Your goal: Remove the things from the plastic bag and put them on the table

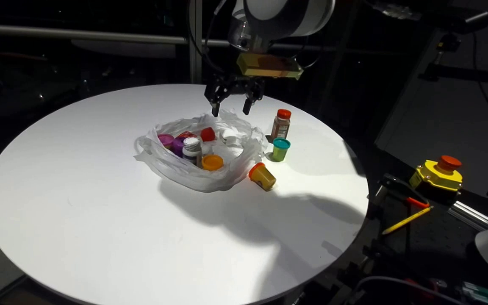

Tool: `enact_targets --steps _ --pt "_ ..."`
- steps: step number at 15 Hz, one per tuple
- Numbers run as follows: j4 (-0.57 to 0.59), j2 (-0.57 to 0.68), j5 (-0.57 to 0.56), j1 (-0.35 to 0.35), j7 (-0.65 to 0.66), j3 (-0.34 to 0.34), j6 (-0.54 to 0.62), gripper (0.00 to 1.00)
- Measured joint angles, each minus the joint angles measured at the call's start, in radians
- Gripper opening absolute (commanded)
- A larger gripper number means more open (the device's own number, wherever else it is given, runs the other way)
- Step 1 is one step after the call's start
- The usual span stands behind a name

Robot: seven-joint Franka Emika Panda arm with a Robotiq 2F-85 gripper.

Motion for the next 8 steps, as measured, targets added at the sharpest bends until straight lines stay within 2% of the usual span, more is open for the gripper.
enact_targets --steps 3,8 --pt "0.139 0.112 0.005 -0.03 -0.023 0.011 -0.048 1.0" --pt "0.343 0.273 0.005 -0.034 -0.023 0.014 -0.139 1.0"
